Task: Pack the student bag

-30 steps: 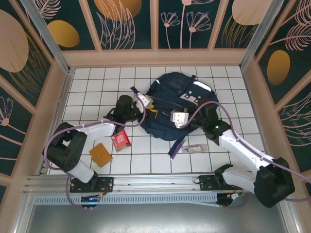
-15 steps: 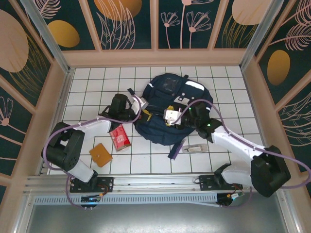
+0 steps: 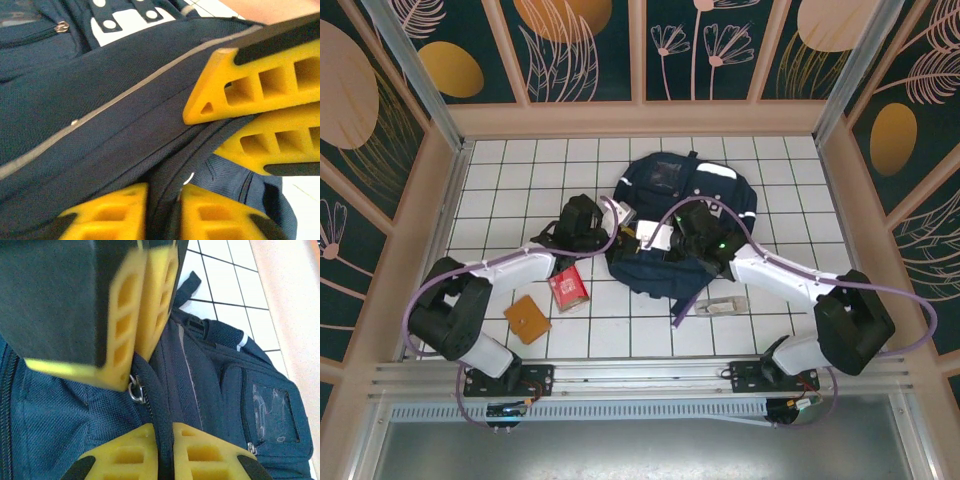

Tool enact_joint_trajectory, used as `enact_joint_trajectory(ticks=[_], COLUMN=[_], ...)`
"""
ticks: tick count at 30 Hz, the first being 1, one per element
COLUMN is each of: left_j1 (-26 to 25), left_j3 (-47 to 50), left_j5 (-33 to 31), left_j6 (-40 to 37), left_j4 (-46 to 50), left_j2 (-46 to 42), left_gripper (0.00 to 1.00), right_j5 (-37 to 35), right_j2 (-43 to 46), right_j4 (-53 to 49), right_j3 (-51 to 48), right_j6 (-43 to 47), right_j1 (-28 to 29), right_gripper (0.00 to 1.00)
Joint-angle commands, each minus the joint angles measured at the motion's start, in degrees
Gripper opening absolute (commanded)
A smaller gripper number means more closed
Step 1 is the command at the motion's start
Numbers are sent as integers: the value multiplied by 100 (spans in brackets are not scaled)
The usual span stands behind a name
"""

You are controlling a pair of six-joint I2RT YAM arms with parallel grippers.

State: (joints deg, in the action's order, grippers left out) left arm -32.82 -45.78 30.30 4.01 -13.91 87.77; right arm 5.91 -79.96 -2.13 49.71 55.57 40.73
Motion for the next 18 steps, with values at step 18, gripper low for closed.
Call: enact_joint_trajectory(ticks=[18], left_j1=[13], left_j3=[-18], left_j5=[957], left_j6=[2164], left_j4=[-104], left_j2=[-388], left_gripper=[46], right_j5=[2471], right_j2=[435], right_j4=[72], right_j3=[-41], right_j6=[-959], right_j1=[-906], right_gripper=[0])
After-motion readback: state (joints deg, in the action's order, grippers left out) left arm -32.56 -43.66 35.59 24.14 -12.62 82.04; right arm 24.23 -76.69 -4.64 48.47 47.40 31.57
